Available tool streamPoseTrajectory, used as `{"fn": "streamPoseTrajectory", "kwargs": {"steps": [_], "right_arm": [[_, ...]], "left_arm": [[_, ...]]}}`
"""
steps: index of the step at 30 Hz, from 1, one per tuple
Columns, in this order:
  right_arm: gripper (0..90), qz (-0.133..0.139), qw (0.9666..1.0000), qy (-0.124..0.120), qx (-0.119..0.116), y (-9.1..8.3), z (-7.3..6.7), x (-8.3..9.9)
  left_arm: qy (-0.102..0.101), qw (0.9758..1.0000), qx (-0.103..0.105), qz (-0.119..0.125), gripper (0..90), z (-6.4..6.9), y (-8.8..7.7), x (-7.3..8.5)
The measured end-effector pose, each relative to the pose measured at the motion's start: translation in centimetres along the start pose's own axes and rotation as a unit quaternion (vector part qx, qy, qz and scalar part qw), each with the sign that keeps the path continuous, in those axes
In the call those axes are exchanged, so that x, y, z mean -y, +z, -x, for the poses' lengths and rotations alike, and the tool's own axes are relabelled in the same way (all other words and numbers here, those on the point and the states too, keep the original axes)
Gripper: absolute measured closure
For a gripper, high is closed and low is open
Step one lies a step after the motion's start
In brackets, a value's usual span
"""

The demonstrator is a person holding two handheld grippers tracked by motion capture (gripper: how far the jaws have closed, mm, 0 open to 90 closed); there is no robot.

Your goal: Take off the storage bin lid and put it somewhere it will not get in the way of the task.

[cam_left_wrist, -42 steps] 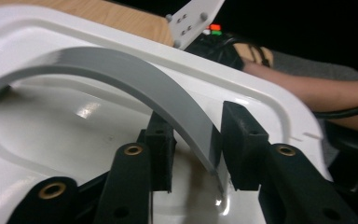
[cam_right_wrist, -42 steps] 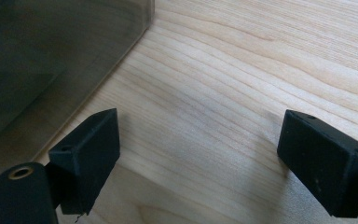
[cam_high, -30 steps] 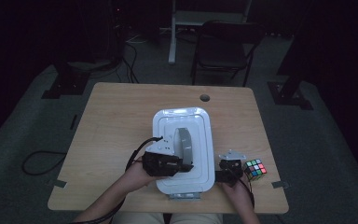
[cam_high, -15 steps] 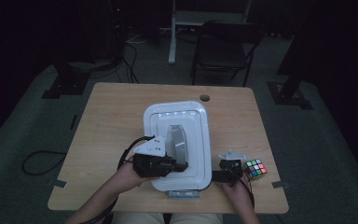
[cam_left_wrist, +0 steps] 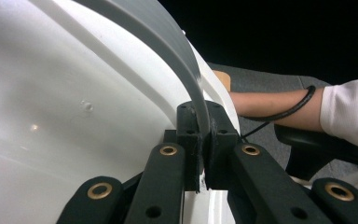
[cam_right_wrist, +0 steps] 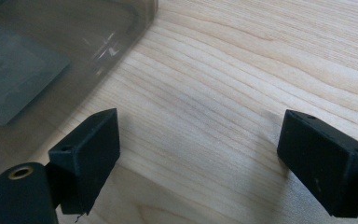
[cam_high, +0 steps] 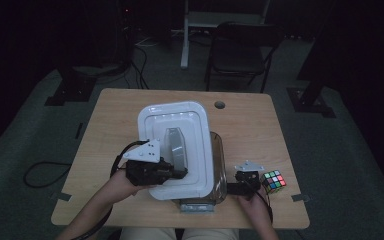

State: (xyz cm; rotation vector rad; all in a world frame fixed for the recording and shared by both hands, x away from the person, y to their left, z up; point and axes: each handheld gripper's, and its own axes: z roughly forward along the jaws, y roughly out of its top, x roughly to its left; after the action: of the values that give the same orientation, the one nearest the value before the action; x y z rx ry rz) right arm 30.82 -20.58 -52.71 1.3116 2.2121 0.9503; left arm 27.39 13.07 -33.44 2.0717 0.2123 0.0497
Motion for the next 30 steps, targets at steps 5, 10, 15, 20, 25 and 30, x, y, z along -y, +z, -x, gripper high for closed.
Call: {"fn": "streamPoseTrajectory", "kwargs": {"steps": [5,10,15,20,25,30], "right_arm": [[12.8,0.0,1.0,0.0,0.0,0.0,0.0,0.0],[12.8,0.0,1.0,0.0,0.0,0.0,0.0,0.0],[12.8,0.0,1.0,0.0,0.0,0.0,0.0,0.0],[12.8,0.0,1.0,0.0,0.0,0.0,0.0,0.0],[12.8,0.001,1.0,-0.001,0.0,0.0,0.0,0.0],[12.8,0.001,1.0,-0.001,0.0,0.0,0.0,0.0]], "left_arm": [[0.002,0.9999,-0.011,-0.005,87.5,-0.3,-1.4,0.5],[0.006,0.9999,-0.014,-0.005,87.5,-0.5,-3.0,1.2],[0.0,0.9997,-0.024,-0.008,87.4,-0.8,-4.4,2.2],[-0.007,0.9995,-0.027,-0.013,87.3,-1.2,-5.6,3.6],[-0.011,0.9991,-0.033,-0.023,87.3,-1.8,-6.7,5.4],[-0.032,0.9984,-0.042,-0.022,87.2,-2.6,-7.5,7.2]]}}
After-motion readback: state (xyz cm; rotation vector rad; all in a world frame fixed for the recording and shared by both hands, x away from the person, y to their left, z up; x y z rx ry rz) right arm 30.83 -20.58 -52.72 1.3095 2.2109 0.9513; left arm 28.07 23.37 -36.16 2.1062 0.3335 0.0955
